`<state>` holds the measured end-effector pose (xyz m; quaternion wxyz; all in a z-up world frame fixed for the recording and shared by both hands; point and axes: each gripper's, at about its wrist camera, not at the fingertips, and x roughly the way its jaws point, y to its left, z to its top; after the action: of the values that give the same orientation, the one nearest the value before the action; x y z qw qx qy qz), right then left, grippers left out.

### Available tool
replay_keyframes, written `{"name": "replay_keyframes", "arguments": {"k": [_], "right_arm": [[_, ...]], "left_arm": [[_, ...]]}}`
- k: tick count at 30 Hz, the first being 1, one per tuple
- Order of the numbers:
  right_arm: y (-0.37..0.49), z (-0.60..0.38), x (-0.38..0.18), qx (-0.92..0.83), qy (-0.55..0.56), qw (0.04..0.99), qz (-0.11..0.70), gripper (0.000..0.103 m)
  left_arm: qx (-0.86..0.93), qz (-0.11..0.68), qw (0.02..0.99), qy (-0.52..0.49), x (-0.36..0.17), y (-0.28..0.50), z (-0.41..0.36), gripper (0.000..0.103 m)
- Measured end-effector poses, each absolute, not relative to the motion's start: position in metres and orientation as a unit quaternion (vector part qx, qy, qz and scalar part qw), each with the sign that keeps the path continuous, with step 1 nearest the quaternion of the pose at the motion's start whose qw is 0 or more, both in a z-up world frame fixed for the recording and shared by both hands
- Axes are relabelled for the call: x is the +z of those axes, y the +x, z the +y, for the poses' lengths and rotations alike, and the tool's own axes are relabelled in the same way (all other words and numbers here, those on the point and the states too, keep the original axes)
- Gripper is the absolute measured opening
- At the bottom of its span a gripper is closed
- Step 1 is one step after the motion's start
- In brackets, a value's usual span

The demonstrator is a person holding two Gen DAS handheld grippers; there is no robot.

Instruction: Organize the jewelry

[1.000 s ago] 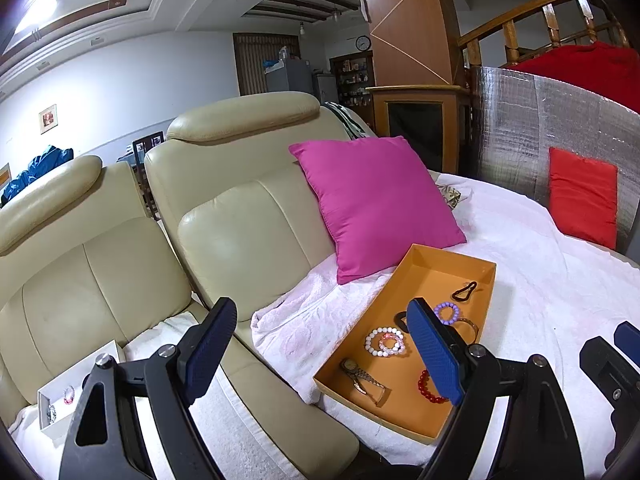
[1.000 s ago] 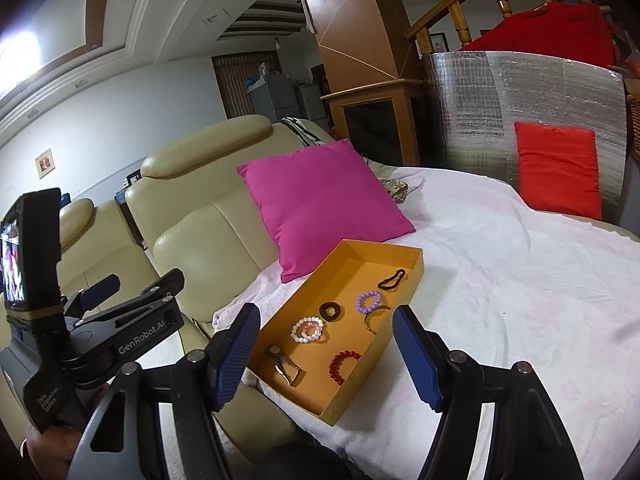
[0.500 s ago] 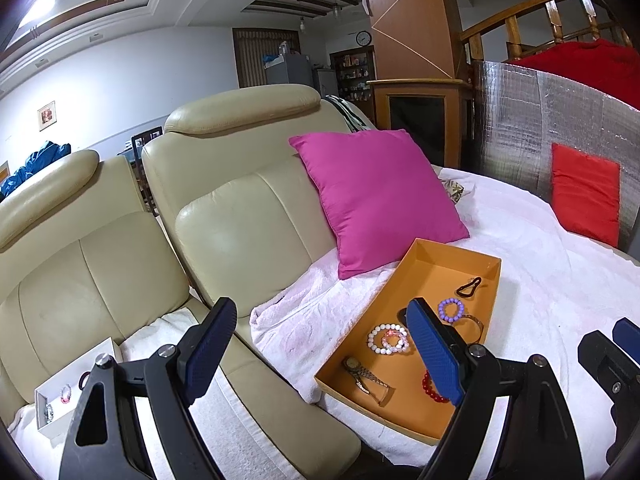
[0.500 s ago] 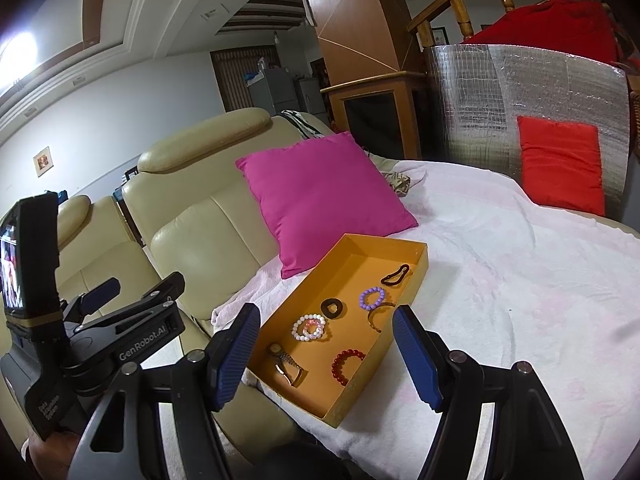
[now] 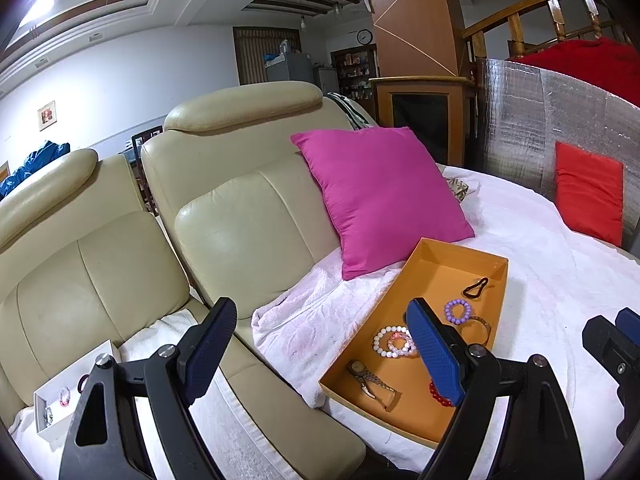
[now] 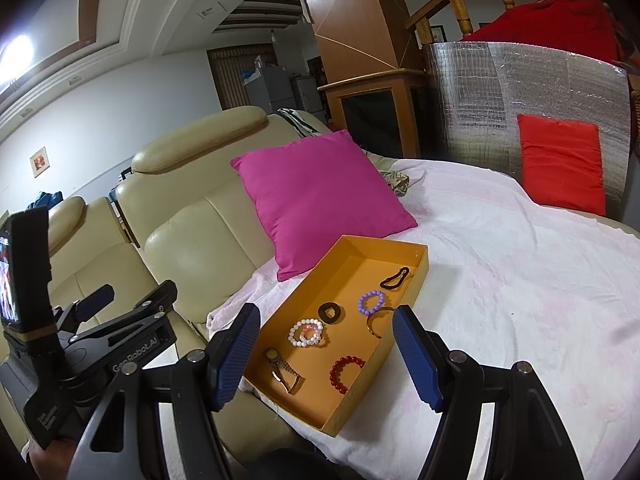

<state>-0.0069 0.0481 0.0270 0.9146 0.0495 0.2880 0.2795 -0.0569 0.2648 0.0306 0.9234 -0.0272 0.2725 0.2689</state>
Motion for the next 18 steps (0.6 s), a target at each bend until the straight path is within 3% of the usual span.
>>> {"name": "replay_keyframes", "arguments": {"k": [18], "right_arm": [[0.026,0.073,0.005,0.284,0.04,0.91,0.299,0.072]], "left_arm": [[0.29,0.289,0.912,-0.018,0.02,-0.041,0.282,0.087]]}}
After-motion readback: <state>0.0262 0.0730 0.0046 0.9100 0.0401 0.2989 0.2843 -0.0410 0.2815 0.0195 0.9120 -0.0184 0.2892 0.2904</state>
